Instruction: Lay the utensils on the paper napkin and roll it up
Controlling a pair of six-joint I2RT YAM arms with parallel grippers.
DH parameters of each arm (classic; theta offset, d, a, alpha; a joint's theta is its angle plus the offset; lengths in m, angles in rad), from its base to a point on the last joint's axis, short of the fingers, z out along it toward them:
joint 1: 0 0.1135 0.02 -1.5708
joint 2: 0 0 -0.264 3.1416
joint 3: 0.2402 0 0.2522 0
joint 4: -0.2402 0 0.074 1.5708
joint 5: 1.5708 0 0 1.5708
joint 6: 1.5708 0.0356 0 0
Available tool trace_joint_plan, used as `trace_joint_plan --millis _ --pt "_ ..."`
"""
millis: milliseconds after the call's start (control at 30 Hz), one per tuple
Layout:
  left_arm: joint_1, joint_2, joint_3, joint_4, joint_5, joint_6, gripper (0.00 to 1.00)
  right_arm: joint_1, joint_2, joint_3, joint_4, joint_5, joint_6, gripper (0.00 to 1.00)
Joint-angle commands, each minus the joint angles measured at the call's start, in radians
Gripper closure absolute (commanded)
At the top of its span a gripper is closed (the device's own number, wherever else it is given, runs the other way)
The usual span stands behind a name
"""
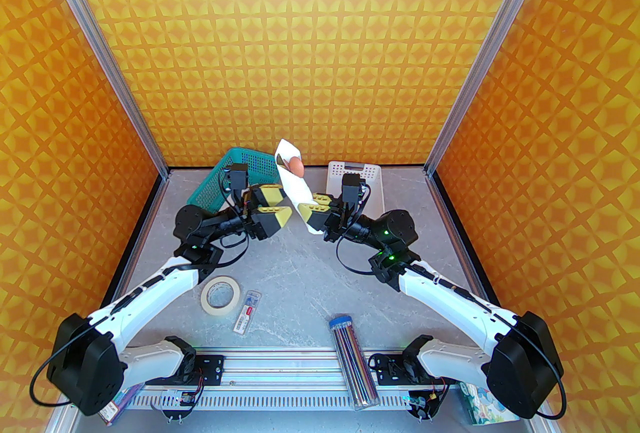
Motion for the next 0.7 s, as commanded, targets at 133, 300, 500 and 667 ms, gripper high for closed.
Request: trace_joint_plan --millis 133,300,500,667 --pt "-0.030 0.077 0.079 0.093 0.022 -0.033 0.23 0.025 0.021 0.000 0.039 -0.008 0.019 0.90" --pt "-0.030 0.080 0.084 0.126 0.023 -0.053 0.42 0.025 0.013 -0.016 0.042 0.014 0.019 0.89" --pt "-0.031 0.083 0.094 0.149 0.044 -0.077 0.63 0.025 0.001 -0.025 0.033 0.028 0.008 0.89" --pt "-0.030 0.080 0.094 0.148 0.048 -0.075 0.76 0.026 -0.012 -0.040 0.020 0.040 -0.004 0.88"
